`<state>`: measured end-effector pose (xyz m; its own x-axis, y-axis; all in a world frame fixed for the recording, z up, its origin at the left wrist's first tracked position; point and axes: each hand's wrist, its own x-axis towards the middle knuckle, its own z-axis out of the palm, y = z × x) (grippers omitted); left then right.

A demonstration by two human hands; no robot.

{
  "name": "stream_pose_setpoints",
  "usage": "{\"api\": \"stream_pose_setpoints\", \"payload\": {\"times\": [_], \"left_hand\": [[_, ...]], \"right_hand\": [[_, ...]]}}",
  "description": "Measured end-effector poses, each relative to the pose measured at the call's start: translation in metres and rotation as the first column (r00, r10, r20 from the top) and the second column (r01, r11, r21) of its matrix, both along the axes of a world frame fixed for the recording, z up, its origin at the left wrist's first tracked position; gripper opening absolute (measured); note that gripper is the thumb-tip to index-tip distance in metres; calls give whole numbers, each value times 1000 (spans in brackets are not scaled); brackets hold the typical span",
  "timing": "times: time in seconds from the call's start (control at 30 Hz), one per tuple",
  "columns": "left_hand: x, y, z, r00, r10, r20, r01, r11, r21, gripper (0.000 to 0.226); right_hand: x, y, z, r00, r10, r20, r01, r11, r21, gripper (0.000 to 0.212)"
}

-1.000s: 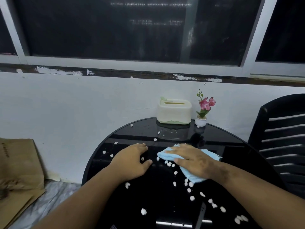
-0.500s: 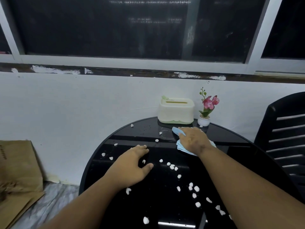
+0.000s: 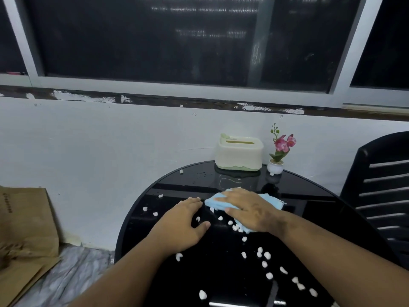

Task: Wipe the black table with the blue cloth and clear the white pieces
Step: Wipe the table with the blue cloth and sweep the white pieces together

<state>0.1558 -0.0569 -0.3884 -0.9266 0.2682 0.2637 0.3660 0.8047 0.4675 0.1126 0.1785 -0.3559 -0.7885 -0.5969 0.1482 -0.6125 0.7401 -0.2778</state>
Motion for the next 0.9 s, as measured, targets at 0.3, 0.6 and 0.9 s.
{"api": "stream_pose_setpoints", "payload": {"times": [0.3, 0.6, 0.9], "left_hand": [[2, -1, 0, 1000, -20, 5, 20, 1000, -6, 67], [-4, -3, 5, 998, 8, 69, -8, 1000, 9, 64], [-23, 35, 37, 998, 8, 68, -9, 1000, 12, 50]], "right_hand": [[42, 47, -9, 997, 16, 78, -16, 1000, -1, 38], [43, 121, -2, 981, -195, 4, 195, 978, 73, 44], [13, 191, 0, 783, -608, -127, 618, 784, 58, 42]]}}
